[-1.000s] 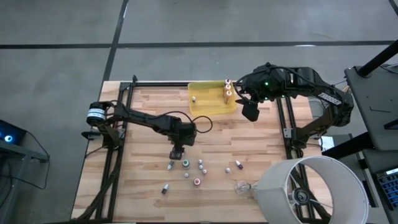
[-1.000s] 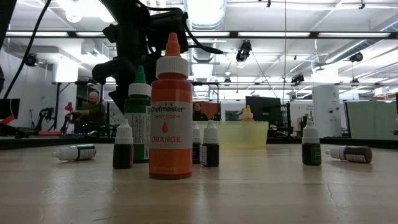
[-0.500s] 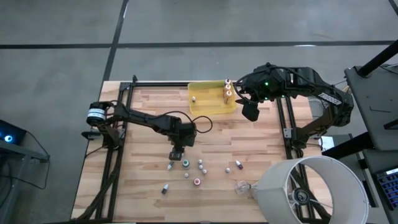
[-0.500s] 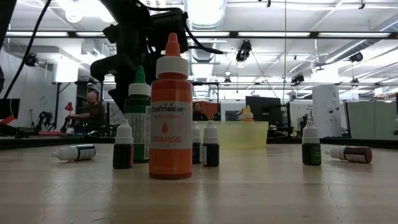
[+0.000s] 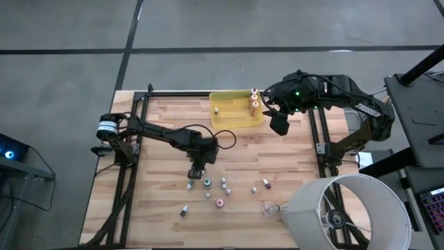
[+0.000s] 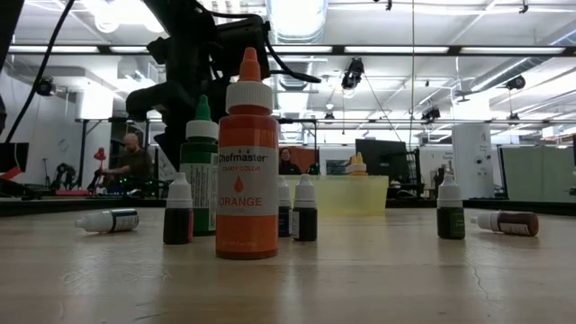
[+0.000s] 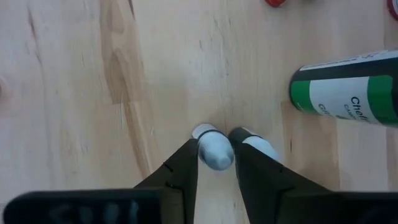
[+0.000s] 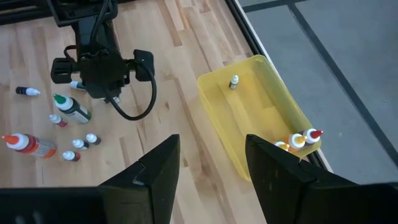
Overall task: Pick & Place food coloring
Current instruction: Put the top small violet food coloring bottle into the yellow bin
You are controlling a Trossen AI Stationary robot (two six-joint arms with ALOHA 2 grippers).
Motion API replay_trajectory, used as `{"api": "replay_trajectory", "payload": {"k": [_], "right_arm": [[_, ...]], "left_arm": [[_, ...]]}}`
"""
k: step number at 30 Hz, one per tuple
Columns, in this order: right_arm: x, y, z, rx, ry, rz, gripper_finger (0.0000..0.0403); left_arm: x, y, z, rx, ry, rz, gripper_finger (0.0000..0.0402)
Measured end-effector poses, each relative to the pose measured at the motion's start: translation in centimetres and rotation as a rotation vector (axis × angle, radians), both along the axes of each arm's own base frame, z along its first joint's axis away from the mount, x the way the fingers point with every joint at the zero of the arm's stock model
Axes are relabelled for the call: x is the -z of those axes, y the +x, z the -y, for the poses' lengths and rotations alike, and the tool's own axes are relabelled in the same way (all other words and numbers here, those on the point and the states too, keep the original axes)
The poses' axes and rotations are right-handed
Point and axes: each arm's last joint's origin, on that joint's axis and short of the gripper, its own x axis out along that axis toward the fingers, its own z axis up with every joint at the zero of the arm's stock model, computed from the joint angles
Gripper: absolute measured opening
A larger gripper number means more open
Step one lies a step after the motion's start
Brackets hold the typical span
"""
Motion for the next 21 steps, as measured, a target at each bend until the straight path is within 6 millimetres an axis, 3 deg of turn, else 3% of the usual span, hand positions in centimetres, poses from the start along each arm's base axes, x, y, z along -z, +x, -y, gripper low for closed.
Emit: {"api": "replay_trajectory", "payload": {"k": [14,21], "right_arm": [[0.0,0.0,0.0,-0.001,0.0,0.0,0.0173],[0.0,0.0,0.0,-0.001,0.0,0.001,0.0173]], "left_arm": [[-0.8,0.5,0.0,-0.005,0.006,0.016,0.0045],[-2.6,0.9,-1.1,-0.043,0.033,0.007,0.0044]]}}
